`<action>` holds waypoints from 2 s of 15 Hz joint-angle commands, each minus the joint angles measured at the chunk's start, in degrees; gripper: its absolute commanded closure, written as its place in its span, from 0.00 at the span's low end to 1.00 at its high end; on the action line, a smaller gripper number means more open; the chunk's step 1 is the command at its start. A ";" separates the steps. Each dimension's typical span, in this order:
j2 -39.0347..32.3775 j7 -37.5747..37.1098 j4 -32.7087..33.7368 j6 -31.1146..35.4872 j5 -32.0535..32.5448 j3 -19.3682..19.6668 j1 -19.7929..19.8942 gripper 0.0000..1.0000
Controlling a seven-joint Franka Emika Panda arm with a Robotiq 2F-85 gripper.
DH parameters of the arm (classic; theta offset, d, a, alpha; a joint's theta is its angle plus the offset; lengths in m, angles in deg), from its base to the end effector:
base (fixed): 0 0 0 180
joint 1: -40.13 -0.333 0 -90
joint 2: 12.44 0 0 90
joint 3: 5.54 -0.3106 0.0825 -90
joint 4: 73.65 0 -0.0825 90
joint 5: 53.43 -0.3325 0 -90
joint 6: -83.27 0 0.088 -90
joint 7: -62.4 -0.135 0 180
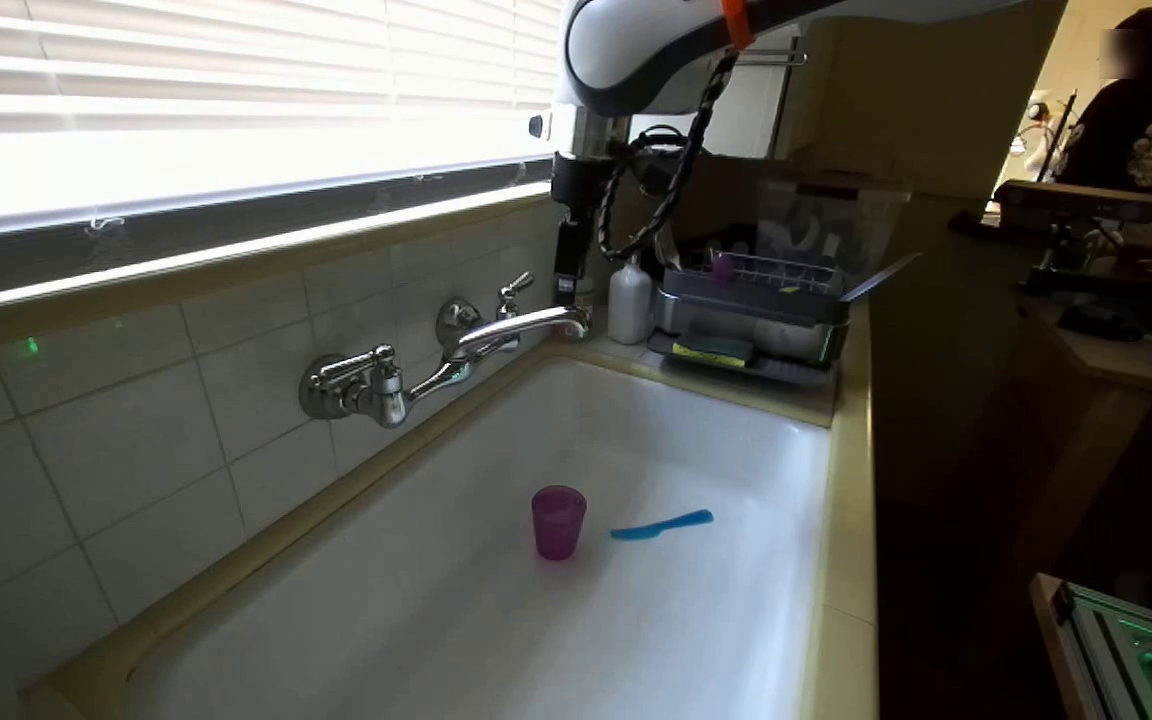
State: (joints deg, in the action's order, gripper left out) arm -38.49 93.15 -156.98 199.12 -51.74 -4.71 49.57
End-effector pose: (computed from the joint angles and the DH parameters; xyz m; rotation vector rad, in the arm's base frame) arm 0.6436 -0.1176 0.4192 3.0147 0.5652 0.1444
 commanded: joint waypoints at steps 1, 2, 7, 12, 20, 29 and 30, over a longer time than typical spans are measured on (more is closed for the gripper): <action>5.93 -3.07 -7.49 -0.59 -0.16 0.43 0.29 0.00; 7.02 -3.33 -8.89 -0.67 -0.48 0.40 0.43 0.00; 12.94 -4.58 -16.96 -0.80 -1.56 0.48 0.11 0.00; 18.44 -5.84 -24.97 0.17 -2.74 0.77 -0.40 0.00; 23.15 -7.46 -33.49 2.98 -5.42 1.25 -1.51 0.00; 24.96 -9.89 -38.33 10.98 -6.64 1.60 -2.35 0.00; 23.14 -7.90 -35.45 8.41 -6.72 1.72 -2.22 0.00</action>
State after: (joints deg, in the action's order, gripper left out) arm -15.34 85.22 -192.53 207.67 -58.41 -4.02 48.37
